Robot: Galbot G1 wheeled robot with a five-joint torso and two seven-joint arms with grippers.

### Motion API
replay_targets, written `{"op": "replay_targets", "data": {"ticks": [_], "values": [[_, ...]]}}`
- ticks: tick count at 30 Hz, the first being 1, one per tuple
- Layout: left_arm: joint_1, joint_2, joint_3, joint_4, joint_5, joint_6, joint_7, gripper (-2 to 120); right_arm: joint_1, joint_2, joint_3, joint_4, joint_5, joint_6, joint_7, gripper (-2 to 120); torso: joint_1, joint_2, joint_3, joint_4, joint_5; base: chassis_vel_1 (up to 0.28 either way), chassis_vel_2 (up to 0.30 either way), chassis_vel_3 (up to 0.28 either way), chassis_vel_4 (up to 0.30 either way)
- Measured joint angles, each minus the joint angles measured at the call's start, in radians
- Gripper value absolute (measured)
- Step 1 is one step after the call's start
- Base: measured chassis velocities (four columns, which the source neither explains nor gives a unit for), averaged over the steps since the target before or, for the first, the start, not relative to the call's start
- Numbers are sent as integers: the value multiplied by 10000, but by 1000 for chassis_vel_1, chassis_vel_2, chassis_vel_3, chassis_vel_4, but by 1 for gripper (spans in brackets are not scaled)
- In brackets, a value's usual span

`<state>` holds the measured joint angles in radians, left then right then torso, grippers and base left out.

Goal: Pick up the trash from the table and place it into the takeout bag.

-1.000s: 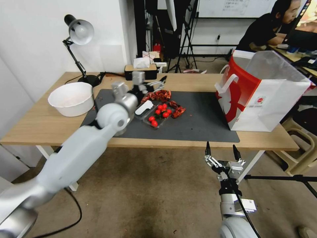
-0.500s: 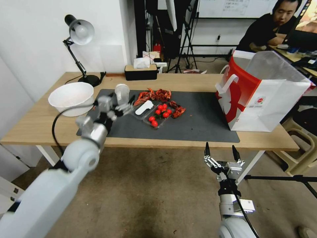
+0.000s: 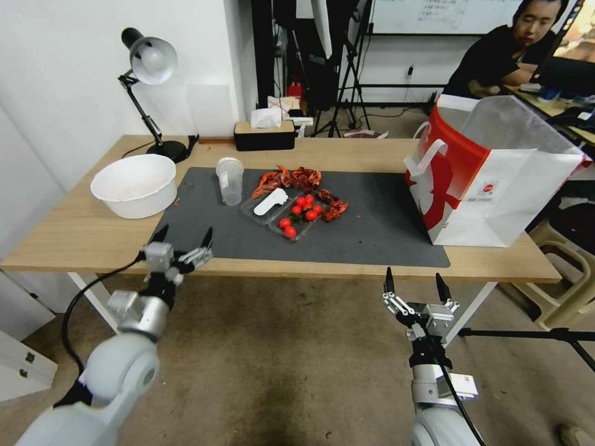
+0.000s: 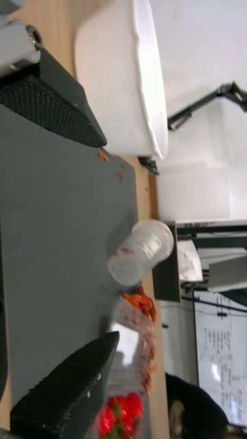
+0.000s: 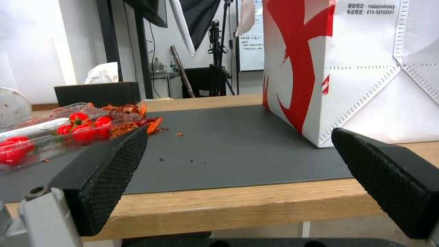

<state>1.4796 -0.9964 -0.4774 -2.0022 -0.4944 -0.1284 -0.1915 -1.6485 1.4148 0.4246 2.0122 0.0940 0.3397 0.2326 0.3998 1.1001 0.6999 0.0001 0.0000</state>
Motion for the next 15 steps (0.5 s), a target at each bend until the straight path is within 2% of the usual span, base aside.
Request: {"op": "replay_targets", "data": {"ticks": [15], "values": [[1030, -490, -323, 309, 715, -956, 63, 100, 78, -4, -36, -136, 22, 32, 15, 100, 0, -1, 1, -2, 0, 0, 0, 0, 0]]}}
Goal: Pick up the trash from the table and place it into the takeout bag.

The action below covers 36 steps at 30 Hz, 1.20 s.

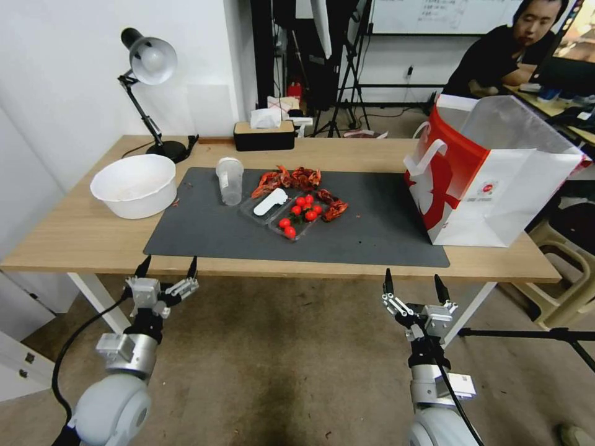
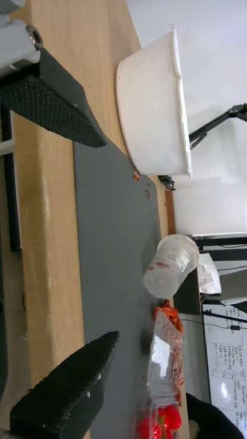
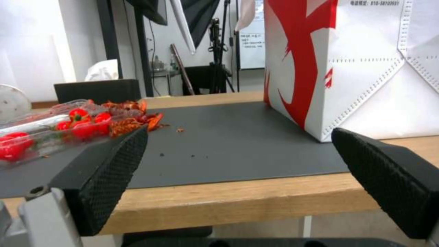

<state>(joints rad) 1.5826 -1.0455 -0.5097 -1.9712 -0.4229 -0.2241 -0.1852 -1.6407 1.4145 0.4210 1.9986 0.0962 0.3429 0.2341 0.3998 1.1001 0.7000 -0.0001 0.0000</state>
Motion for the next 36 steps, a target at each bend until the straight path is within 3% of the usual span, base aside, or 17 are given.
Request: {"op": "replay_targets", "data": {"ticks": [8, 18, 26, 27, 33, 36], "values": [[127, -166, 104, 211, 315, -361, 100, 100, 28, 2, -33, -58, 5, 10, 3, 100, 1, 0, 0, 1, 1, 0, 0, 0, 0], [-118, -11, 218, 162, 316, -298, 150, 100, -8, 32, -57, -63, 8, 44, 7, 100, 2, -1, 0, 2, 0, 0, 0, 0, 0], [-2240, 541, 1103, -127, -321, 1137, 124, 100, -52, 64, -86, 12, -29, 58, 6, 100, 2, -2, 0, 0, 0, 0, 0, 0, 0], [-2932, 692, 1366, -60, -704, 1492, 117, 100, -64, 52, -85, 28, -32, 59, 6, 100, 2, -2, 1, -1, 0, 0, 0, 0, 0], [-3901, 940, 1725, 286, -1292, 1911, 121, 100, -68, 52, -82, 36, -41, 58, 5, 100, 3, -2, 1, 2, -1, 0, 0, 0, 0], [-4869, 1204, 2150, 735, -2126, 2434, 123, 100, -43, 64, -85, 36, -54, 36, 4, 100, 2, -1, 1, 3, 0, 0, 0, 0, 0]]}}
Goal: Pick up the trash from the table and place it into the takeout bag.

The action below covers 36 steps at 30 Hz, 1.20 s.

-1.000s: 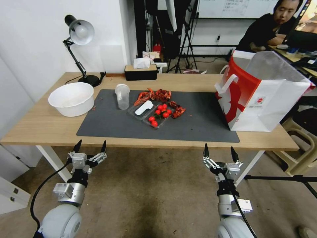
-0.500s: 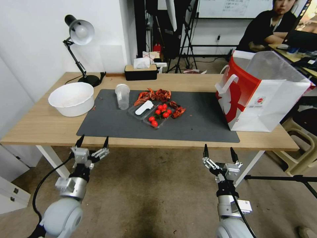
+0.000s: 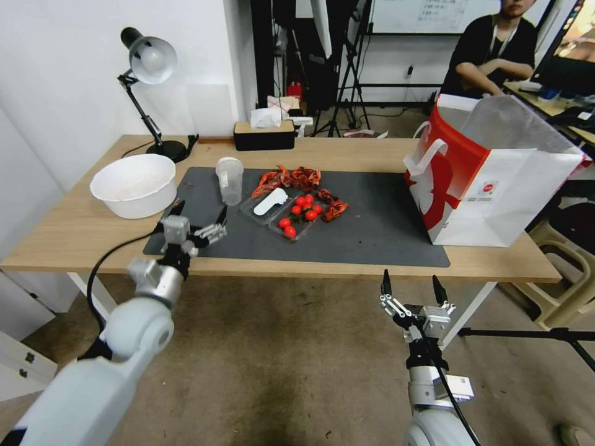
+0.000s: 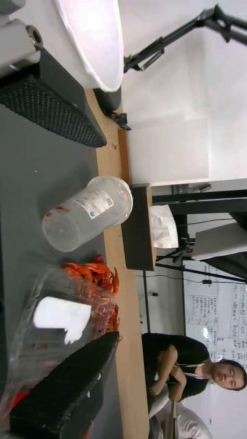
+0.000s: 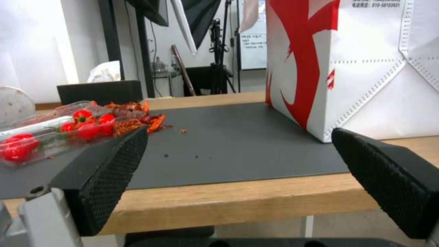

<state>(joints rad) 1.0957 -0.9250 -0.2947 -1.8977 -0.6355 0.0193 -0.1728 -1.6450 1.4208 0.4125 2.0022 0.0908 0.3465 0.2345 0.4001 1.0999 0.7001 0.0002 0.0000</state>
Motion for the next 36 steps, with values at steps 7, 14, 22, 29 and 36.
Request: {"op": "replay_targets", "data": {"ticks": [7, 14, 22, 29, 36], "values": [[-1949, 139, 852, 1036, -1584, 943, -191, 100, 70, 31, 0, -17, -8, -70, -5, 100, 1, -1, 0, -2, 1, 0, 0, 0, 0], [-3263, -19, 1550, 2031, -2771, 1893, -487, 100, 78, 82, 26, -51, -20, -84, -6, 100, 1, -1, 0, -3, 0, 0, 0, 0, 0], [-4203, -369, 2169, 3264, -2936, 2396, -633, 100, 51, 96, 122, -54, -22, -87, -5, 100, 0, -1, 1, -2, 0, 0, 0, 0, 0], [-4761, -558, 2533, 3976, -2869, 2486, -613, 100, 57, 134, 121, -65, -30, -89, -4, 100, 0, -1, -1, -1, 0, 0, 0, 0, 0], [-5412, -889, 3057, 4730, -2842, 2706, -767, 100, 105, 163, 89, -96, -51, -97, -5, 100, 0, 0, -1, -2, 1, 0, 0, 0, 0]]}}
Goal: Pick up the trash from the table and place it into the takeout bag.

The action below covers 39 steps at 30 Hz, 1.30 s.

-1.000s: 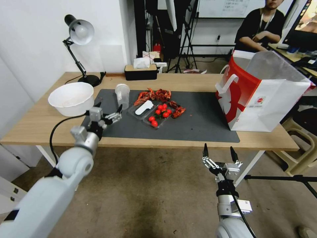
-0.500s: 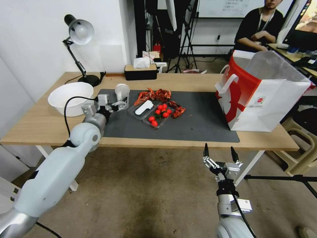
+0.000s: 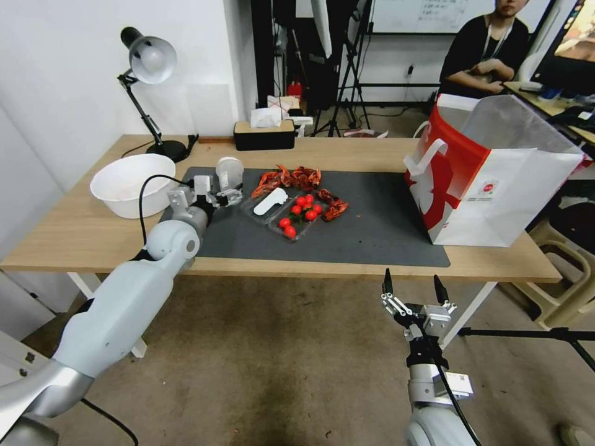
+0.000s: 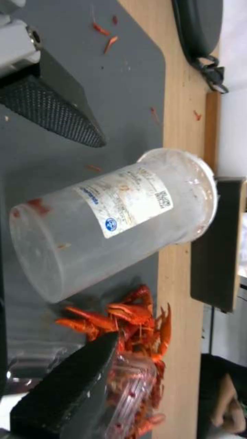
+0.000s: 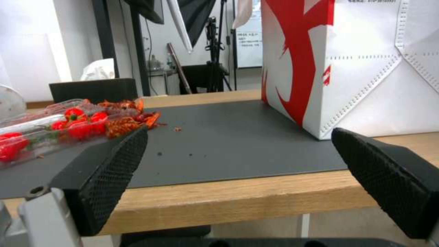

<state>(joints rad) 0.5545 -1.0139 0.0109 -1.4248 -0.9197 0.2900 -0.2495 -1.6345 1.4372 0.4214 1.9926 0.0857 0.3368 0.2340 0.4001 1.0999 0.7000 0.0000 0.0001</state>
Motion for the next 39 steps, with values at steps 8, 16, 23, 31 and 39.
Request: {"op": "replay_targets", "data": {"ticks": [8, 16, 23, 31, 39], "values": [[-433, -245, 185, 504, 2, 357, -291, 99, -33, -35, 89, 0, 0, -1, 6, 100, 0, 1, 0, -1, 0, 0, 0, 0, 0], [-541, -315, 236, 642, 33, 616, -490, 77, -17, -52, 120, -9, 12, 1, 20, 100, -1, 1, 0, 1, 0, 0, 0, 0, 0], [-609, -366, 283, 734, 68, 908, -637, 54, 9, -29, 106, -75, 21, 6, 29, 100, -1, 1, 0, 1, 0, 0, 0, 0, 0], [-570, -282, 358, 698, 543, 560, -354, 50, 0, -24, 94, -81, 25, 15, 41, 100, -1, 1, 0, 3, -4, 0, 0, 0, 0], [-1202, -122, 933, 271, 627, -726, 659, 50, 2, -13, 76, -59, 20, 19, 41, 100, -1, 0, -1, 1, 0, 0, 0, 0, 0]]}}
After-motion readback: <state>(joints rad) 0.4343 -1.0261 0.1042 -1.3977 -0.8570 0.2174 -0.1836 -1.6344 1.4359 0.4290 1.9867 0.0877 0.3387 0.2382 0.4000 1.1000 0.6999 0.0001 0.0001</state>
